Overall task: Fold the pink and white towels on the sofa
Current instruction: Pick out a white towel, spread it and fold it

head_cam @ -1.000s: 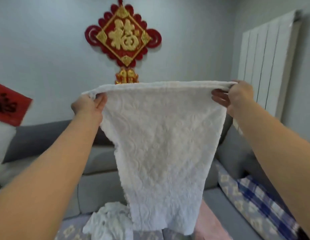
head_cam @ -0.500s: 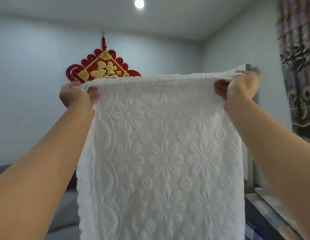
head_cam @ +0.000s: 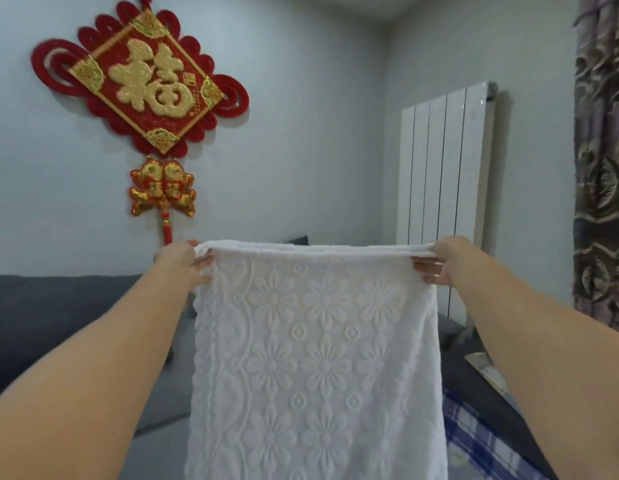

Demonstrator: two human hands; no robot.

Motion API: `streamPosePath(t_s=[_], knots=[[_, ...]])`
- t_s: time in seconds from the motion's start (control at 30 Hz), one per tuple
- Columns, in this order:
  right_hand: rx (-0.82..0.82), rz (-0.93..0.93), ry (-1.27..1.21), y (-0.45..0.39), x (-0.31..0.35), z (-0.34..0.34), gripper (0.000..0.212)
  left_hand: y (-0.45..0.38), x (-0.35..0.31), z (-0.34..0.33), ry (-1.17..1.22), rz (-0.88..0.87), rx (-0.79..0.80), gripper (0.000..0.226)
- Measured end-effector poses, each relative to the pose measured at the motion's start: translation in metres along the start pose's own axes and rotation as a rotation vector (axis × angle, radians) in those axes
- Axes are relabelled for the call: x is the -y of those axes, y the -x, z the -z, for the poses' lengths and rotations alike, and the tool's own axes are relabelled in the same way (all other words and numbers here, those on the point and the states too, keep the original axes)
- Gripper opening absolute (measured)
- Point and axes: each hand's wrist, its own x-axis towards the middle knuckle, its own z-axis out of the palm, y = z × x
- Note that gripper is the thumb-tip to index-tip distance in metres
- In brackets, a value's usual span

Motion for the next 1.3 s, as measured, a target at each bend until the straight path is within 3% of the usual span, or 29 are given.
streamPosePath(t_s=[0.13,0.27,0.43,0.57,0.77,0.87,1.0,1.13,1.3], knots=[[0.02,0.271,-0.313,0.002,0.071,-0.008,0.034,-0.02,-0.065,-0.039,0.262,-0.212,0.14,0.026],[0.015,0.485,-0.471,0.037,0.136,0.003,0.037,0.002,-0.124,-0.054,0.516,-0.37,0.273,0.031],[0.053,0.567,-0.565,0.092,0.121,0.032,0.032,0.054,-0.109,-0.03,0.577,-0.436,0.258,0.032],[-0.021,0.489,-0.565,0.123,0.034,0.068,0.033,0.103,-0.034,0.018,0.499,-0.363,0.151,0.028],[-0.181,0.301,-0.249,0.146,-0.188,0.157,0.043,0.19,0.181,0.131,0.145,-0.136,-0.088,0.028],[-0.189,0.194,0.013,0.168,-0.324,0.218,0.047,0.249,0.299,0.202,-0.114,0.1,-0.142,0.032],[-0.181,-0.144,0.146,0.201,-0.474,0.29,0.049,0.327,0.428,0.266,-0.344,0.508,-0.168,0.031],[-0.188,-0.506,0.175,0.218,-0.551,0.331,0.033,0.37,0.506,0.292,-0.411,0.785,-0.188,0.025],[-0.194,-0.722,0.162,0.228,-0.596,0.362,0.035,0.395,0.543,0.301,-0.522,0.888,-0.201,0.019]])
